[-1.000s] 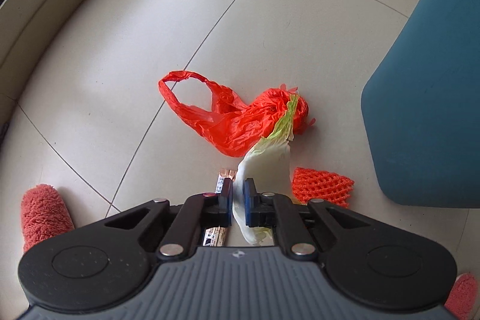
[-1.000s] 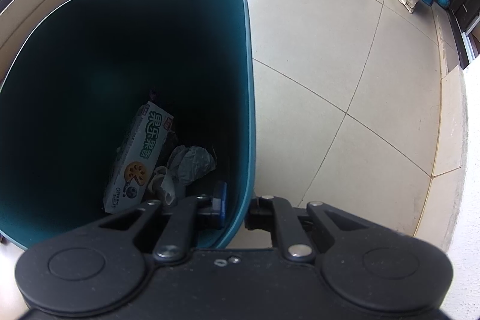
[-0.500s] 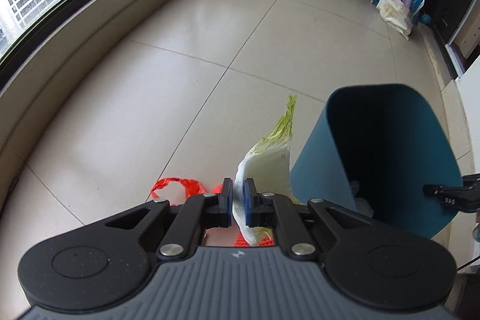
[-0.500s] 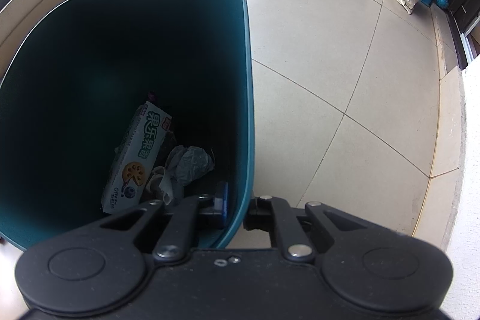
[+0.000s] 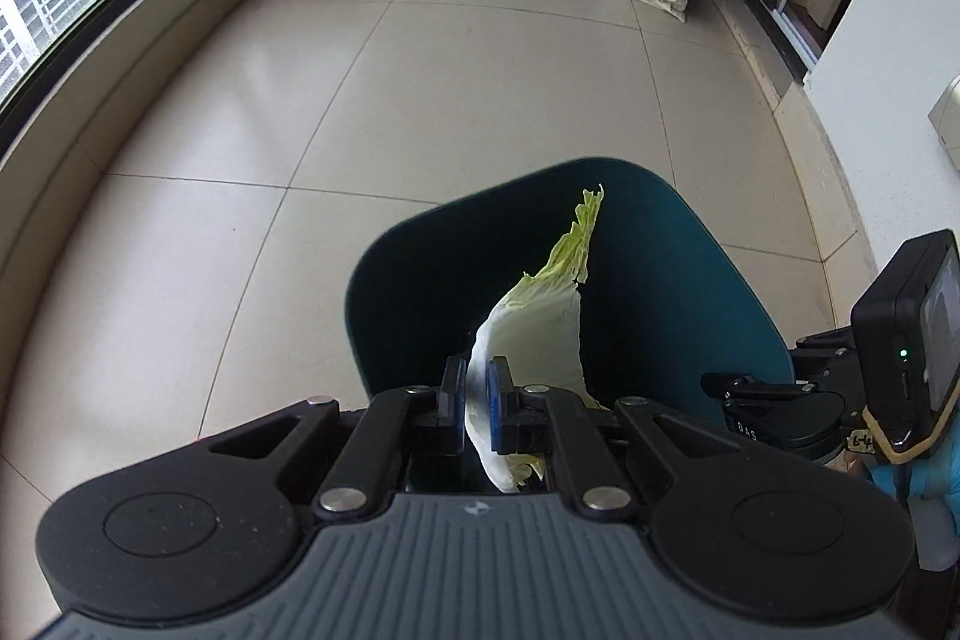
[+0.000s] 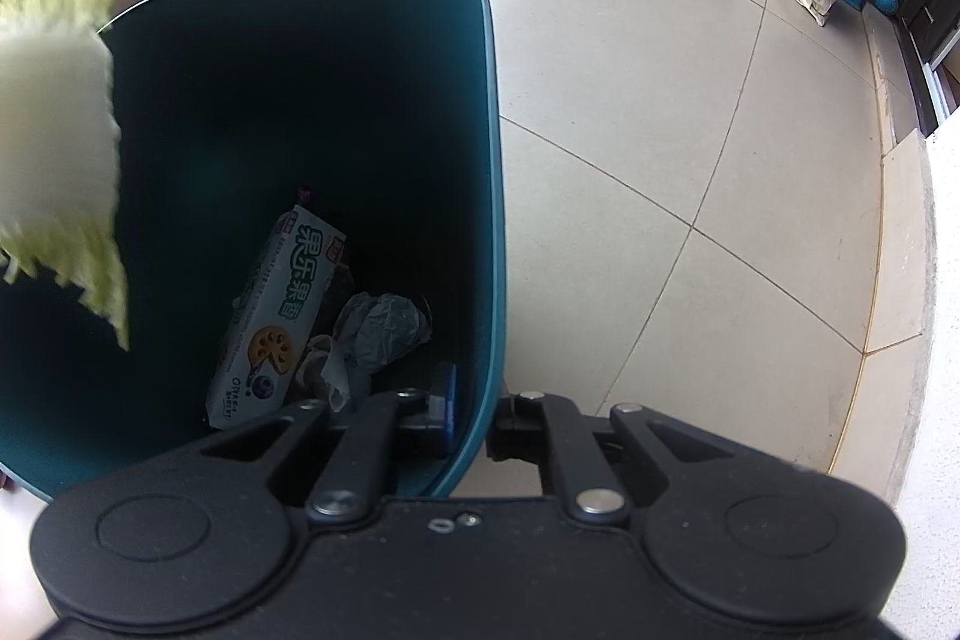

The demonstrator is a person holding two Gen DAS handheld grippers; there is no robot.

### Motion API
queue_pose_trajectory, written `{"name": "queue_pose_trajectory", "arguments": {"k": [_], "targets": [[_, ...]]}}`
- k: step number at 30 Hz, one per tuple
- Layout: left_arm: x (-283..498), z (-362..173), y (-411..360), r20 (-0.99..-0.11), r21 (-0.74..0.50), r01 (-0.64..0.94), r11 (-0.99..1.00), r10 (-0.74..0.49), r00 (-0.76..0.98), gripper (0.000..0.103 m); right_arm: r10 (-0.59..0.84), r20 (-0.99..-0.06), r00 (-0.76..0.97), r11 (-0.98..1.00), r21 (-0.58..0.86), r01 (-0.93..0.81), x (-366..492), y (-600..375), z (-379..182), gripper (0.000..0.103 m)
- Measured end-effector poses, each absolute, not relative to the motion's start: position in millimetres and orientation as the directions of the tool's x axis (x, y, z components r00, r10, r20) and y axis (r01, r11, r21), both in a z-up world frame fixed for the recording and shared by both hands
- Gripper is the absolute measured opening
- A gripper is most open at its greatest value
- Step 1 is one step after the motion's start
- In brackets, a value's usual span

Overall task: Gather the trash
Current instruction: 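Lift the cabbage leaf with the left tool into the bin and release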

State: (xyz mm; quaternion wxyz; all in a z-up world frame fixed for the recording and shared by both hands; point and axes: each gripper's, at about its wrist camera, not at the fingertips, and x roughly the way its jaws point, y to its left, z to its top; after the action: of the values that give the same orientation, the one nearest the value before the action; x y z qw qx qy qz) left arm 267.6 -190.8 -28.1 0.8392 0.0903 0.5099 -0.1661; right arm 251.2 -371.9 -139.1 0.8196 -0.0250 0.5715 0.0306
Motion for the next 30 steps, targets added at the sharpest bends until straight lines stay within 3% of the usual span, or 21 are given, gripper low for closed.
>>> {"name": "queue_pose_trajectory", "arguments": {"k": [13, 30], "targets": [[298.0, -131.1, -250.4, -0.957, 0.049, 0.408, 0.912, -0.075, 0.282, 0.007, 0.025, -0.936, 0.351, 0.996, -0.005, -0.085, 246.9, -371.0, -137.5, 0.008], [308.5, -153.1, -269.6, -0.978, 0.057, 0.465, 0.884, -0.044, 0.203, 0.009, 0.025, -0.936, 0.351, 0.997, -0.005, -0.083, 246.6, -370.6, -137.1, 0.008]]}}
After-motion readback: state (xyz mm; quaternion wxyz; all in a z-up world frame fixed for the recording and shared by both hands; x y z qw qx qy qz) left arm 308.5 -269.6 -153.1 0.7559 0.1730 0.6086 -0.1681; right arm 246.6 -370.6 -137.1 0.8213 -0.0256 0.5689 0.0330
